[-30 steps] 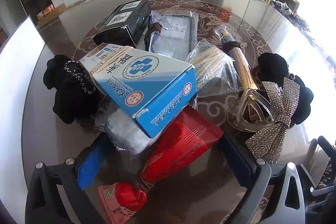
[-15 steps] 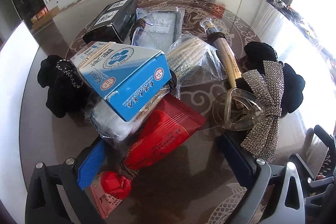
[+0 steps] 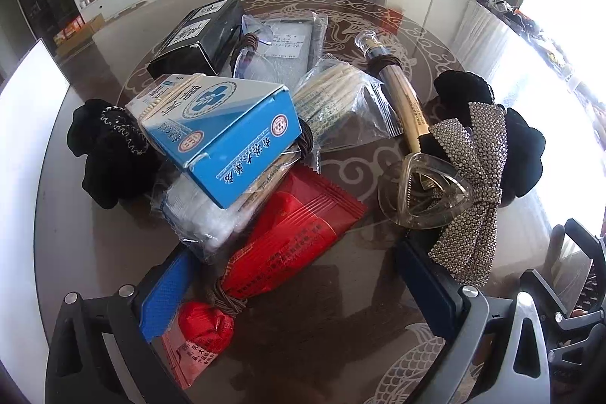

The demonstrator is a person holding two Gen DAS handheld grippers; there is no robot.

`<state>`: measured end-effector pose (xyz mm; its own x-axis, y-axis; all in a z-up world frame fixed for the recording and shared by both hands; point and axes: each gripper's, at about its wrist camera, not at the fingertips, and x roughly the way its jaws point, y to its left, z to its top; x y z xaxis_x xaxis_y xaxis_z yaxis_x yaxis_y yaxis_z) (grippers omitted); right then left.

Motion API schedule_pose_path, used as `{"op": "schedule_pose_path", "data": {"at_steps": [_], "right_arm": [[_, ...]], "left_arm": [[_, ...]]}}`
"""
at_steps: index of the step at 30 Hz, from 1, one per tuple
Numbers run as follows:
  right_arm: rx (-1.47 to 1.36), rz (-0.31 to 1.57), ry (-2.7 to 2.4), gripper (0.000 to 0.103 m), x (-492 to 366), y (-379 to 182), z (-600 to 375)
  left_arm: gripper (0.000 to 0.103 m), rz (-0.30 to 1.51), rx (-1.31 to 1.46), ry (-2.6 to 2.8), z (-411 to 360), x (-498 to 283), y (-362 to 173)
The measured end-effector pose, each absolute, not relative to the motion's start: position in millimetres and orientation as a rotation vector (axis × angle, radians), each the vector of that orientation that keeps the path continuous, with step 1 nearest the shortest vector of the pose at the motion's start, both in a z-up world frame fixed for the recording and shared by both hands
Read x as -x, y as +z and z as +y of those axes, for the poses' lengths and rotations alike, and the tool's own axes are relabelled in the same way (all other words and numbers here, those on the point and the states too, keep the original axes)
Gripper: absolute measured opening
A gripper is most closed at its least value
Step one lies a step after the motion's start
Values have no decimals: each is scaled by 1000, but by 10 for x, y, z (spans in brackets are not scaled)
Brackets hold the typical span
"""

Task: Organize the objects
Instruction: 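Close the left tool on the red snack packet, then lift the red packet with the left tool while the right tool grasps the rhinestone bow clip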

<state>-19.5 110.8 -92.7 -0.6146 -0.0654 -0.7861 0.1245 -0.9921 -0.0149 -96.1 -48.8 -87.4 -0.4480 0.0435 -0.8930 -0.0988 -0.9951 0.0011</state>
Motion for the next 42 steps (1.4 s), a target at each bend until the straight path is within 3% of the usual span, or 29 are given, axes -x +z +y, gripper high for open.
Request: {"op": "schedule_pose_path", "data": {"at_steps": [10,12,16,20,28,30,32,34,40,42], "right_arm": [[-1323,102,-2730,103,208,-918,1101],[-1322,102,-2730,103,217,-916,1100],[-1322,102,-2731,103,205,-922,1101],[-1321,102,-2731,103,212,-916,1099],[-1319,102,-2732,103,229,-906,1092],[-1319,101,-2732,103,230,-906,1092],[-1317,101,-2733,103,235,-905,1090],[-1313,102,-2734,103,233,-906,1092],[-1300,101,-2741,103,243,-904,1104],[-1311,105,-2731,103,262,-900,1100]], "left_arm": [[101,83,1582,2619,-465,952,-867],[89,81,1553,2635,-472,911,-837],[48,51,1519,2688,-542,811,-772],[34,12,1502,2691,-592,645,-753],[33,-5,1523,2647,-633,218,-745],[37,-43,1523,2605,-683,139,-741],[62,-61,1524,2576,-727,81,-741],[72,-57,1515,2578,-762,26,-749],[72,152,1504,2547,-624,-36,-789],[62,255,1458,2562,-528,-90,-783]]}}
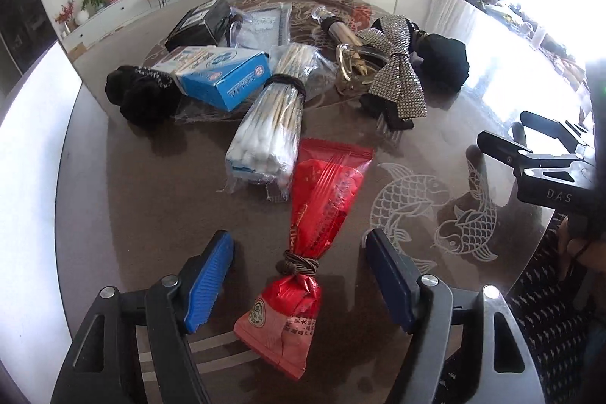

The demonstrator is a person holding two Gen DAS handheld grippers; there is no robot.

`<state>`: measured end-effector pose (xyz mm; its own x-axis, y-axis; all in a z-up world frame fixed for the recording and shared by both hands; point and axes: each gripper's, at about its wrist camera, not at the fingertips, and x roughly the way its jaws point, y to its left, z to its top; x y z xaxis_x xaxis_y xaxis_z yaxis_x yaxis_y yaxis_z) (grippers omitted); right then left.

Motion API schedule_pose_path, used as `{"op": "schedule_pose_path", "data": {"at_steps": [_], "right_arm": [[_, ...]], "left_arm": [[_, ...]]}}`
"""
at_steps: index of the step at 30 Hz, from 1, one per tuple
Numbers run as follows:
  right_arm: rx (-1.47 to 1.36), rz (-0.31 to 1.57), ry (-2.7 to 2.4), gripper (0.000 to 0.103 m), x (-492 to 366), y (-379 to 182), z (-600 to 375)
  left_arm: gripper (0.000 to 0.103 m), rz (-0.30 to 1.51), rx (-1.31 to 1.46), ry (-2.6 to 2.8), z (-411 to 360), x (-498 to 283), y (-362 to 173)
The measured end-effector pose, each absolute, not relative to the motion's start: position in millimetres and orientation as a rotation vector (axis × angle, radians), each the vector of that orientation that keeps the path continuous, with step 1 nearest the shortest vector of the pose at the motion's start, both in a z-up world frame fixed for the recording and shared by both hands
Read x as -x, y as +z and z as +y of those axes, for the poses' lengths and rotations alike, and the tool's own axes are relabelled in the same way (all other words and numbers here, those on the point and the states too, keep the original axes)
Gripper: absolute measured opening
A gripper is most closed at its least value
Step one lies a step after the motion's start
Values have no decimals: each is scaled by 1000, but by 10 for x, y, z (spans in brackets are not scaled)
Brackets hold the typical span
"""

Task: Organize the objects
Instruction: 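Lift the red packet with the left tool while the right tool grasps the rhinestone bow clip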

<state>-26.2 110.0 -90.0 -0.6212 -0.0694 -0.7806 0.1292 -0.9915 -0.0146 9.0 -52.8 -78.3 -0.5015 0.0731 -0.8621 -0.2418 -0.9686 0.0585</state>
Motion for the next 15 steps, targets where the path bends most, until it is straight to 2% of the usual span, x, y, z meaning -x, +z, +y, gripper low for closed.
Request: {"op": "schedule_pose_path", "data": {"at_steps": [1,2,7,9,11,13,14,15], "right_arm": [[-1335,106,-2708,103,251,-899,1110],[-1374,112,-2679,103,267,-894,1117],[-1351,-207,-2555,103,304,-670,1084],[-1367,-254,-2462,101,480,-597,854],[-1373,-209,-2420,101,686,-543,542],[-1366,-55,-2434,101,854,-552,194],[-1368,16,-2433,98,941,-582,61],[-1378,67,-2422,89,1012,-621,-26]], "left_arm": [[28,282,1431,2571,-498,-124,-761],[19,309,1438,2581,-480,-133,-754],[18,154,1434,2660,-710,-205,-738],[17,115,1419,2686,-790,-216,-711],[17,86,1406,2701,-847,-220,-675],[17,53,1387,2714,-904,-264,-627],[17,40,1373,2721,-926,-279,-590],[17,28,1357,2729,-953,-308,-553]]}}
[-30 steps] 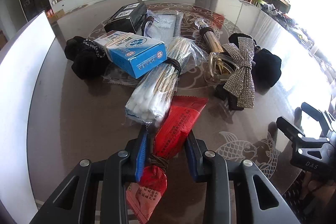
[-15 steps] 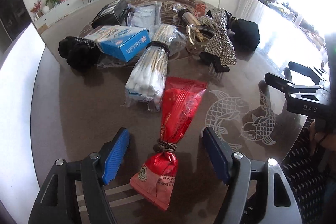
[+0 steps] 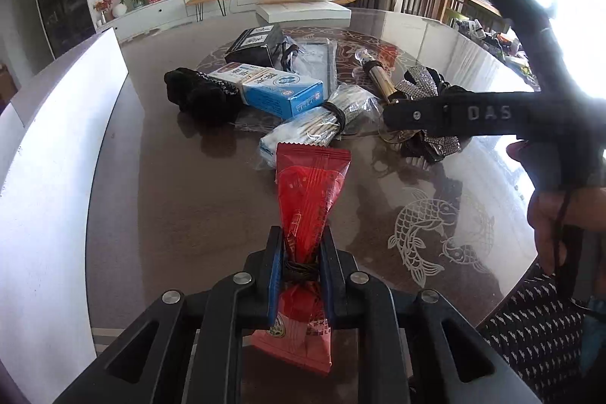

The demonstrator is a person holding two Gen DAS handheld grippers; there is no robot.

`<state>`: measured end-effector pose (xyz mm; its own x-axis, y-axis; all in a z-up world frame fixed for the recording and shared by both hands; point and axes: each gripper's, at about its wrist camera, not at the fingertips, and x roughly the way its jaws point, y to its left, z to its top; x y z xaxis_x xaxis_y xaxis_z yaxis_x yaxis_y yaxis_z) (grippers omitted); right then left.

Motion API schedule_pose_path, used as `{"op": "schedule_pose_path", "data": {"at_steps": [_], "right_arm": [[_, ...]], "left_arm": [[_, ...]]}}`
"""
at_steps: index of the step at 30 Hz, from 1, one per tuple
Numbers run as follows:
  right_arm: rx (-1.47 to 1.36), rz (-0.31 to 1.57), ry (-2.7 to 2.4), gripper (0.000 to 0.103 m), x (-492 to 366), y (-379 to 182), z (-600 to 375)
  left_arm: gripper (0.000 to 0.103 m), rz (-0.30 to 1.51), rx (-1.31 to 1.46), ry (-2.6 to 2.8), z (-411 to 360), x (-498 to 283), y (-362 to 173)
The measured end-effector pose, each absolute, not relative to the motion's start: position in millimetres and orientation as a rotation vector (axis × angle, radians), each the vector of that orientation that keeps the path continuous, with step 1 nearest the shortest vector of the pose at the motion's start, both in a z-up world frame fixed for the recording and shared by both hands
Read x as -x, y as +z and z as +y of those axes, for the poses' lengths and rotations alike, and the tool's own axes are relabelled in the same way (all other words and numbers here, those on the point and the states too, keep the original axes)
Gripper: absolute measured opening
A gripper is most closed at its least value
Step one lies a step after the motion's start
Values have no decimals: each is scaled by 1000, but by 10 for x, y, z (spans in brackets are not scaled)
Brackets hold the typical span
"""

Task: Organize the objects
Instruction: 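Lift the red packet with the left tool while the right tool grasps the rhinestone bow clip, then carry both items into the white box and open both tools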

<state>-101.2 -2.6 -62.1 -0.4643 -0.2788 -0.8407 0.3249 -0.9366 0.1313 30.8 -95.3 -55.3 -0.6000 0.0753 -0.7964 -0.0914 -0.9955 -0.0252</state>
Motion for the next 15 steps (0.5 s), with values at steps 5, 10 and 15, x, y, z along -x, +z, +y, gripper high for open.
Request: {"op": "schedule_pose_path", "data": {"at_steps": [5,10,15], "right_arm": [[-1369,39,-2420,52,879,-566,118],[-1308,24,-2399,52,606,-273,184],[-1337,15,-2334,52,479,-231,33]], "left_arm": [[17,-31,1274,2772,-1105,-461,-385],[17,-54,1177,2826,-1179,-587,-209],[17,-70,1104,2895,-1360,-705,69]]}}
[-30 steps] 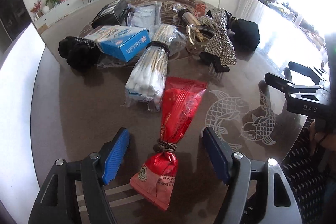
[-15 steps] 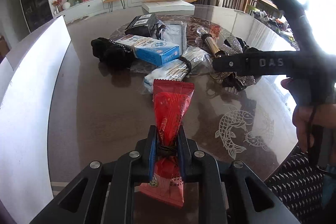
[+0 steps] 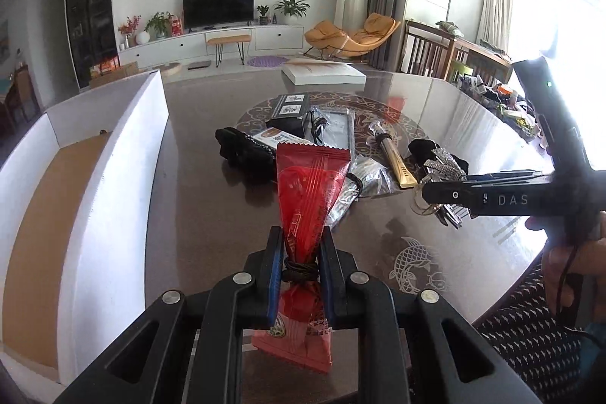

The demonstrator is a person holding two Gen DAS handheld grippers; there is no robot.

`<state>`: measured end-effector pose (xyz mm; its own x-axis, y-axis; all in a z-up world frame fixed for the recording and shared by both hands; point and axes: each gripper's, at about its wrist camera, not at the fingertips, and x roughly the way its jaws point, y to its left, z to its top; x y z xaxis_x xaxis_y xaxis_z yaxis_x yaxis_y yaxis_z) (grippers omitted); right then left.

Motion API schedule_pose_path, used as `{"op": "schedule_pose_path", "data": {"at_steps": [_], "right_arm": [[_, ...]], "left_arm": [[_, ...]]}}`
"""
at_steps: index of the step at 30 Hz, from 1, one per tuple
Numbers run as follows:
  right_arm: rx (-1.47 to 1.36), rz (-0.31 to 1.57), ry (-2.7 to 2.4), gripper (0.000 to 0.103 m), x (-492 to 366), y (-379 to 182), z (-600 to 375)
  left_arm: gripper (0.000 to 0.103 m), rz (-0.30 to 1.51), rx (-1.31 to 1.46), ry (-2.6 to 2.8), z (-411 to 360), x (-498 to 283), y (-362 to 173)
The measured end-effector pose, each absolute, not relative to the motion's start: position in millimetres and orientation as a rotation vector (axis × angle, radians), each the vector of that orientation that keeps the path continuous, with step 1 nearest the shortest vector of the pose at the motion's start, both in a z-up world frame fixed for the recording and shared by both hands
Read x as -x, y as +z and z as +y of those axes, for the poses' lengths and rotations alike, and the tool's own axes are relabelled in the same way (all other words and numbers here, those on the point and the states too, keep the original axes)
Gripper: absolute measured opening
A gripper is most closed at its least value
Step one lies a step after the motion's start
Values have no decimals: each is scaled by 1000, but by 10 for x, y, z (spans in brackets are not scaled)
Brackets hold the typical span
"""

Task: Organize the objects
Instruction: 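Carry both items into the white box and open both tools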

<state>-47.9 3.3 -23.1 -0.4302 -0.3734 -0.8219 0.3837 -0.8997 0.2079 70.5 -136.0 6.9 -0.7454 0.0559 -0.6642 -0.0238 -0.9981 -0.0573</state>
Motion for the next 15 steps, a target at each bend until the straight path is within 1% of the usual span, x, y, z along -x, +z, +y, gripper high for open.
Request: {"op": "schedule_pose_path", "data": {"at_steps": [4,8,11,15], "right_arm": [[-1255,-6,-2242,52,389,37,-412],[-1129,13,-2120,52,271,408,-1092],[-1067,21,-2019,52,188,624,-1599],[-1027,61,-1907,52,78,781,-2206]], "left_arm": [[17,-97,1084,3017,-1781,-781,402],[17,-122,1151,3203,-2442,-841,608],[17,-145,1231,3320,-2929,-904,643],[17,-174,1368,3396,-3415,-974,551]]}}
